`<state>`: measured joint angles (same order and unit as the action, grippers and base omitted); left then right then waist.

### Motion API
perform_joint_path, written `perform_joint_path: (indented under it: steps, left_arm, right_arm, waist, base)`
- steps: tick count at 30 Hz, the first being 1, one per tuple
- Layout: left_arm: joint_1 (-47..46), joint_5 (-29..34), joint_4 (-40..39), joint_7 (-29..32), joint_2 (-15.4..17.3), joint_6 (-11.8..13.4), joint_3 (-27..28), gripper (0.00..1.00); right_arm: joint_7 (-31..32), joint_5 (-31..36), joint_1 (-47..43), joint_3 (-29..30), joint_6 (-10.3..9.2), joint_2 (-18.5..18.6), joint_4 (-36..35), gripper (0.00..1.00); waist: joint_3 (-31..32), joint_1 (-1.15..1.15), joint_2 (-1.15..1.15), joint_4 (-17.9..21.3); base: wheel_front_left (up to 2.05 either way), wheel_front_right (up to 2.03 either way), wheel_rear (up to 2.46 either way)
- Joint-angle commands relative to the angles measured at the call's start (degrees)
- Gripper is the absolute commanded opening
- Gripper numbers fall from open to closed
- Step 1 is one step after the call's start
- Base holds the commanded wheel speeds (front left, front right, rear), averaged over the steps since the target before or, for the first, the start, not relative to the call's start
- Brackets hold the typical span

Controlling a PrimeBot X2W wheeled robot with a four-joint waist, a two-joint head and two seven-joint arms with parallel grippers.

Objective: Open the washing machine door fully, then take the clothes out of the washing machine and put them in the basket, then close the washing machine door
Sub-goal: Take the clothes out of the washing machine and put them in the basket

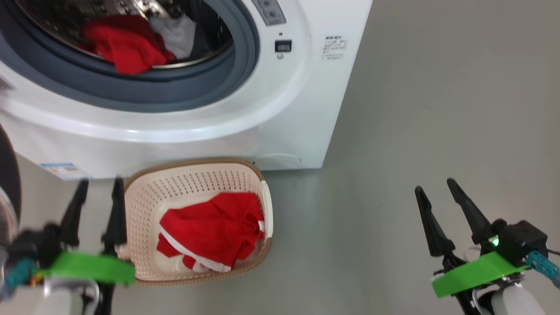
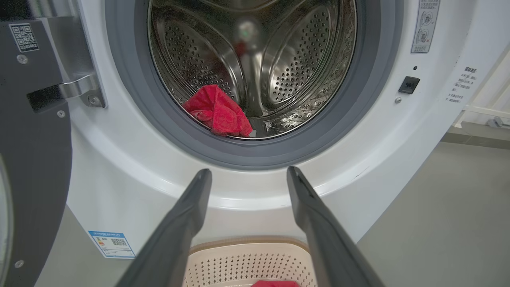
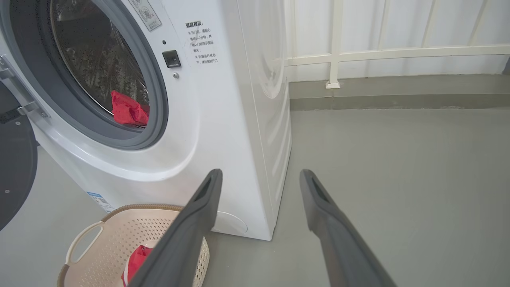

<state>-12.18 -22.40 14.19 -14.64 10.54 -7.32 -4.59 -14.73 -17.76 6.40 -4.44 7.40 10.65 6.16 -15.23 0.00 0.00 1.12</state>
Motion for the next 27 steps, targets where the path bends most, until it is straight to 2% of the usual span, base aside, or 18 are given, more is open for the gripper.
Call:
perform_joint_path:
  steps: [1, 7, 13, 27]
  left_arm:
    - [-4.7, -1.0, 0.8, -0.4, 2.5, -0.2, 1.1, 1.0]
    - [-17.2, -2.4, 10.4, 0.2, 5.1, -0.2, -1.1, 1.0]
    - [-30.4, -5.1, 19.6, 3.7, 6.9, -0.2, -4.9, 1.0]
    - [-52.2, -9.4, 38.6, 7.5, 10.1, -0.2, -11.6, 1.0]
  right_arm:
    - [-0.3, 0.3, 1.6, -1.2, 0.09, 0.0, -1.6, 1.0]
    - [-0.3, 1.1, 4.1, -1.3, 0.09, -1.3, -2.1, 1.0]
    - [-0.3, 1.8, 6.2, -1.3, 0.09, -2.2, -2.5, 1.0]
    - [-0.3, 2.5, 10.6, -3.3, 0.09, -3.6, -2.6, 1.0]
  waist:
    - [-2.8, 0.0, 0.0, 0.2]
    - [-7.0, 0.0, 0.0, 0.9]
    - [-10.7, 0.0, 0.0, 1.5]
    - [-16.1, 0.0, 0.0, 4.3]
  base:
    - [0.0, 0.0, 0.0]
    - [0.0, 0.0, 0.0]
    - [0.0, 0.0, 0.0]
    - [0.0, 0.0, 0.0]
